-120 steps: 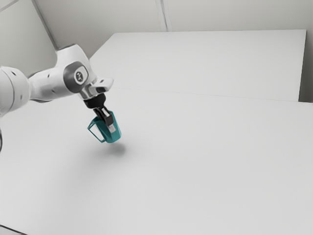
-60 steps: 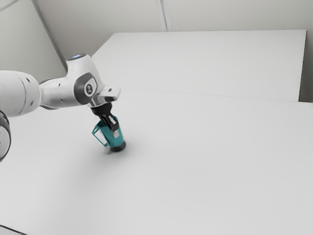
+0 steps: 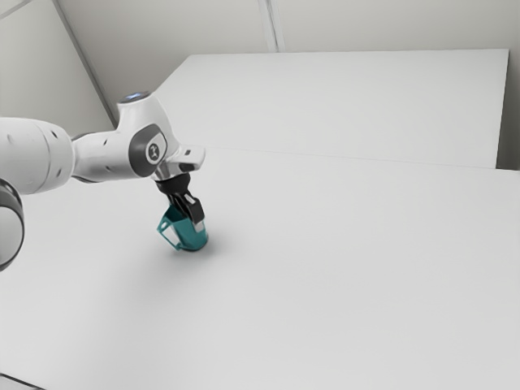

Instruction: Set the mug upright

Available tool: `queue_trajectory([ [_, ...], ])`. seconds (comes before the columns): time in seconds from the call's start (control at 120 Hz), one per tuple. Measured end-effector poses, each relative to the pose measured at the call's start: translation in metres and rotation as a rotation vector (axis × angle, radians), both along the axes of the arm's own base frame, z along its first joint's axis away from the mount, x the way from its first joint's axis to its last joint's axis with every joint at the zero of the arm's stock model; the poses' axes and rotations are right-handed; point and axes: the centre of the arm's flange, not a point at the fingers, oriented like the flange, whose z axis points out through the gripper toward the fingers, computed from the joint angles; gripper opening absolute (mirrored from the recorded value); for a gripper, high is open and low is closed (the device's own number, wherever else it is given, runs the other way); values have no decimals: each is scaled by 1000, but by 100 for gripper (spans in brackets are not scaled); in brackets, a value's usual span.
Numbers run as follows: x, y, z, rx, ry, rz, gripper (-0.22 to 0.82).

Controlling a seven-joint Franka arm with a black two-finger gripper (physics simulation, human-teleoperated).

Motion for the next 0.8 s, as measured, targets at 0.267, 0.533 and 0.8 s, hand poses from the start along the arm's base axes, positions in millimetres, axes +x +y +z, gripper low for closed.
queue_trajectory([
  [0.267,-1,-6,59,-18,-64,6,51],
  [0.533,-6,-15,160,-28,-59,61,58],
  [0.8,-16,-38,192,0,11,115,60],
])
